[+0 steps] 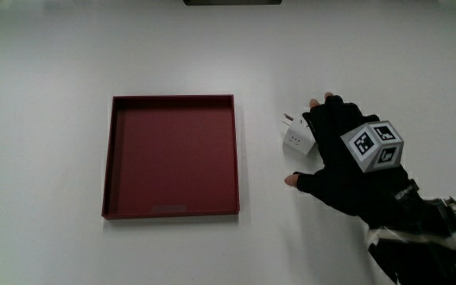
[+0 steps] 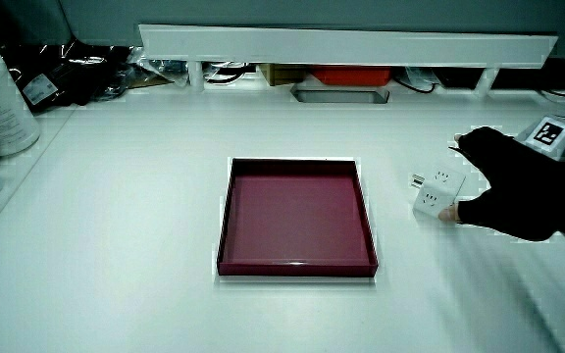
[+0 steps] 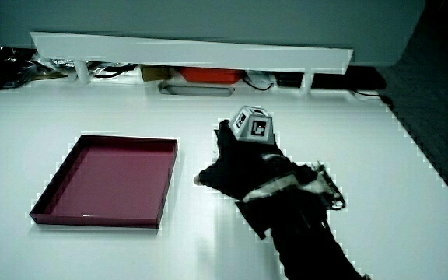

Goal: Place socket

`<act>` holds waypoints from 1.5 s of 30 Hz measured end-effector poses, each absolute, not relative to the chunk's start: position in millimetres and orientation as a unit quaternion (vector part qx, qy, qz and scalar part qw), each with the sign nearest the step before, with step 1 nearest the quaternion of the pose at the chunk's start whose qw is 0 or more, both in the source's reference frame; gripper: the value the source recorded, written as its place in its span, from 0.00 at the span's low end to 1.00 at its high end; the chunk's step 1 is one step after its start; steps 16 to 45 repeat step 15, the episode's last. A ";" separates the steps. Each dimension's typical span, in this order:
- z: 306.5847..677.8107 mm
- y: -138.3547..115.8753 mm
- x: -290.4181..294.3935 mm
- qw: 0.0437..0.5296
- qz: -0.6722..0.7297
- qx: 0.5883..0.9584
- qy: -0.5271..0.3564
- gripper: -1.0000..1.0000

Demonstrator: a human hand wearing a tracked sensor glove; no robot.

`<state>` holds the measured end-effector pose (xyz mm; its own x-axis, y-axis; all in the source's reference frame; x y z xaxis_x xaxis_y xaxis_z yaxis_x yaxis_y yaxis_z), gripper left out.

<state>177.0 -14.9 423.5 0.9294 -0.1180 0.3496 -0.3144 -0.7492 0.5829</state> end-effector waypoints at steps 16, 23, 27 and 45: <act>366.8 37.5 161.5 0.347 0.139 0.908 -0.190 0.00; 366.8 37.5 161.5 0.347 0.139 0.908 -0.190 0.00; 366.8 37.5 161.5 0.347 0.139 0.908 -0.190 0.00; 366.8 37.5 161.5 0.347 0.139 0.908 -0.190 0.00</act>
